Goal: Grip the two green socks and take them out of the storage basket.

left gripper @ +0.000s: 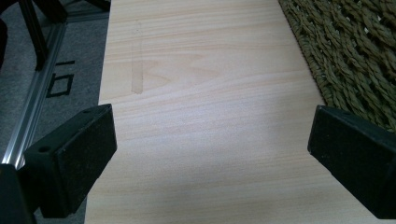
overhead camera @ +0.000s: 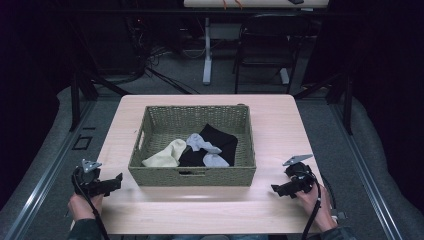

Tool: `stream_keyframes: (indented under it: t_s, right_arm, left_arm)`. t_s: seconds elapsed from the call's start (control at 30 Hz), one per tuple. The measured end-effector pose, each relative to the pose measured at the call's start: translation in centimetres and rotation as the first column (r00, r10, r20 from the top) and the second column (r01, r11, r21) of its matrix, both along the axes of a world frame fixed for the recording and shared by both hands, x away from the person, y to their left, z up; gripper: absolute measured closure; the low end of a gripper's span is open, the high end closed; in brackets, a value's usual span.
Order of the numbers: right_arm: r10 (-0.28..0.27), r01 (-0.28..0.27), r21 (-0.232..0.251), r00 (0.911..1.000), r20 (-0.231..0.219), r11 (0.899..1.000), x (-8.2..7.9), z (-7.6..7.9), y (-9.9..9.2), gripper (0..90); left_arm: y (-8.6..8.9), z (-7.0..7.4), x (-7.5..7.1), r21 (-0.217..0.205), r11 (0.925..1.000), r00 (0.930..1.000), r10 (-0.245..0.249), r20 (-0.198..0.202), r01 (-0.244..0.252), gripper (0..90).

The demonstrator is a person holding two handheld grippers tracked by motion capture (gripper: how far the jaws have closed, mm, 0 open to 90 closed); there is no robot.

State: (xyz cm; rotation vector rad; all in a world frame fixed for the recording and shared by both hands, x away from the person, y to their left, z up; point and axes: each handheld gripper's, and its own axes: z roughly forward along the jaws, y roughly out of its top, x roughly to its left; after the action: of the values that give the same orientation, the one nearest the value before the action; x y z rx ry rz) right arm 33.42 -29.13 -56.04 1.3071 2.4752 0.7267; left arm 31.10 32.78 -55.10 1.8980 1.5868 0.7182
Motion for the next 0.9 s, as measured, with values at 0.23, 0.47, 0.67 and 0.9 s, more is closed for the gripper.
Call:
stream_keyframes:
  t_s: [0.23,0.47,0.67,0.9]
  right_arm:
    - [-0.001,0.001,0.001,1.0,0.0,1.0,-0.1,0.0,-0.1,1.8]
    - [0.0,0.0,0.015,1.0,-0.004,1.0,-0.1,-0.1,-0.2,1.8]
    - [0.011,-0.011,0.008,0.9999,-0.009,1.0,0.1,-0.2,-0.1,1.9]
    - [0.009,-0.009,0.001,0.9999,-0.004,1.0,-0.1,-0.2,0.1,1.9]
  left_arm:
    - [-0.1,0.0,0.0,-0.003,1.0,1.0,0.004,-0.003,-0.004,1.0]
    - [-0.3,0.3,0.0,0.001,1.0,1.0,0.004,-0.005,-0.003,1.0]
    - [-0.6,1.2,-0.2,-0.025,0.9996,0.9997,-0.01,0.021,0.011,1.0]
    - [-0.9,3.1,-0.5,-0.057,0.9976,0.9977,-0.037,0.057,0.04,0.9]
